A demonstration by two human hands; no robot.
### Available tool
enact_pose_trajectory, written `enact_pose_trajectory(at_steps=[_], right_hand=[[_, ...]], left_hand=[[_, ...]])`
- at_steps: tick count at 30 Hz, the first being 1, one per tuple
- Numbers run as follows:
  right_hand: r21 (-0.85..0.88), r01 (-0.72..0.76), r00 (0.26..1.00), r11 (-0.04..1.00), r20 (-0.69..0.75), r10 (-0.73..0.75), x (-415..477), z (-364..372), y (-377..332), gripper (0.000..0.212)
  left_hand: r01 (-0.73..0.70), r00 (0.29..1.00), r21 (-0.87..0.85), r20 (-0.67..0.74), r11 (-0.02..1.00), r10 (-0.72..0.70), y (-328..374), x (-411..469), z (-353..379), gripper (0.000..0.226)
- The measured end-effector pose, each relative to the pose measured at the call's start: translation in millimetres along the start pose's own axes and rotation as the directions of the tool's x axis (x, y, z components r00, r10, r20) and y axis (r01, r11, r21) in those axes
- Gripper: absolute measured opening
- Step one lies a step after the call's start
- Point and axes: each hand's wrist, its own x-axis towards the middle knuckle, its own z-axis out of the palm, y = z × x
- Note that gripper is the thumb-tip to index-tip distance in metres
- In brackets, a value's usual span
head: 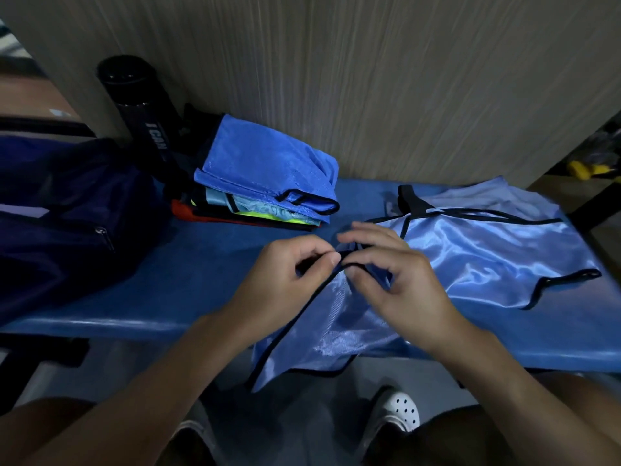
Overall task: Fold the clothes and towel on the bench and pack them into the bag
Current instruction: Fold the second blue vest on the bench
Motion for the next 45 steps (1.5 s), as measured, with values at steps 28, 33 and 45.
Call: enact_pose_trajectory(at_steps=[28, 33, 45], right_hand=[[0.082, -0.151, 0.988, 0.985, 0.031, 0.148, -25, -66, -6, 0.034], [0.122, -0.146, 0.989, 0.982, -0.001, 0.148, -27, -67, -5, 0.012], [0.137, -0.152, 0.986, 0.979, -0.051, 0.161, -25, -66, -7, 0.014]], left_hand=[[0.103, 0.947, 0.632, 0.174, 0.768, -0.27, -41, -22, -12, 0.011], [0.135, 0.991, 0.362, -0.032, 0.923, -0.132, -31, -17, -17, 0.018], [0.086, 0.97, 0.655, 0.118, 0.751, -0.213, -41, -16, -5, 0.013]])
